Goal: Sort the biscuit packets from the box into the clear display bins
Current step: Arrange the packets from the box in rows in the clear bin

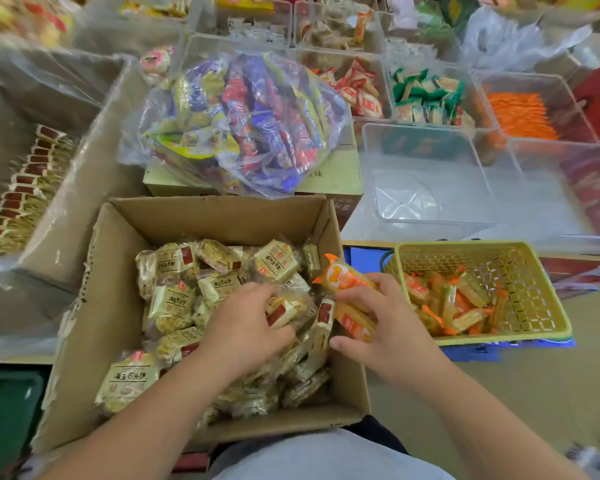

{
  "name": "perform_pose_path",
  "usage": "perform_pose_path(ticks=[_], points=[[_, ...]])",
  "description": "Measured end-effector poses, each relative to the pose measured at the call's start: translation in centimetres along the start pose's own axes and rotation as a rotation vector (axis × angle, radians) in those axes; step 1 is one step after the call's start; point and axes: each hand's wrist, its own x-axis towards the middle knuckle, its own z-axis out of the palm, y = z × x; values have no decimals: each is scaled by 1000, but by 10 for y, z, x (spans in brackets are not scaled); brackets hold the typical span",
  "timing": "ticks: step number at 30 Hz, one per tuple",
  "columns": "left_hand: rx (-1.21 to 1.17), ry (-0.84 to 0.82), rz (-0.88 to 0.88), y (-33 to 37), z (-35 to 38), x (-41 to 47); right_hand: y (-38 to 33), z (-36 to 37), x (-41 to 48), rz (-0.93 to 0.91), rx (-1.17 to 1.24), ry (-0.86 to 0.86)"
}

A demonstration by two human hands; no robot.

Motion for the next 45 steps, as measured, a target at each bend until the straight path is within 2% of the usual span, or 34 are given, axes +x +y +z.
perform_pose_path(ticks=[5, 10, 12, 15, 17, 21, 23, 26, 27, 29, 30, 32, 34, 36, 38, 41, 45], points=[[-220, 141, -224, 31, 3, -15, 47, -45, 0, -62, 216, 63], [-313, 314, -380, 79, 34, -30, 130, -94, -2, -1, 279, 107], [-293, 389, -406, 97, 45, -32, 166, -111, -2, 17, 253, 139], [-110, 491, -389, 122, 57, -39, 214, -128, -1, 58, 200, 144], [-91, 547, -381, 137, 62, -44, 241, -134, 1, 105, 127, 79], [-176, 601, -375, 158, 67, -52, 272, -135, 7, 267, -162, -212], [-320, 622, -386, 167, 65, -55, 273, -135, 8, 270, -336, -238], [-799, 639, -433, 183, 65, -53, 256, -136, 7, 146, -458, -122], [-969, 622, -442, 190, 67, -51, 248, -137, 6, 71, -413, -76], [-1209, 525, -480, 206, 70, -48, 224, -140, 4, -67, -145, -54], [-1276, 457, -492, 214, 73, -47, 207, -141, 2, -90, 47, -113], [-1319, 306, -482, 227, 82, -45, 174, -139, -3, -72, 456, -340], [-1262, 173, -429, 237, 91, -42, 151, -130, -4, -39, 773, -545], [-1154, 151, -378, 242, 94, -37, 138, -121, -2, -4, 953, -645], [-1022, 215, -338, 240, 89, -33, 129, -115, 2, 47, 1038, -639], [-664, 311, -297, 213, 72, -31, 126, -108, 7, 143, 1071, -569], [-299, 453, -487, 143, 49, -27, 128, -101, 12, 236, 1067, -510]])
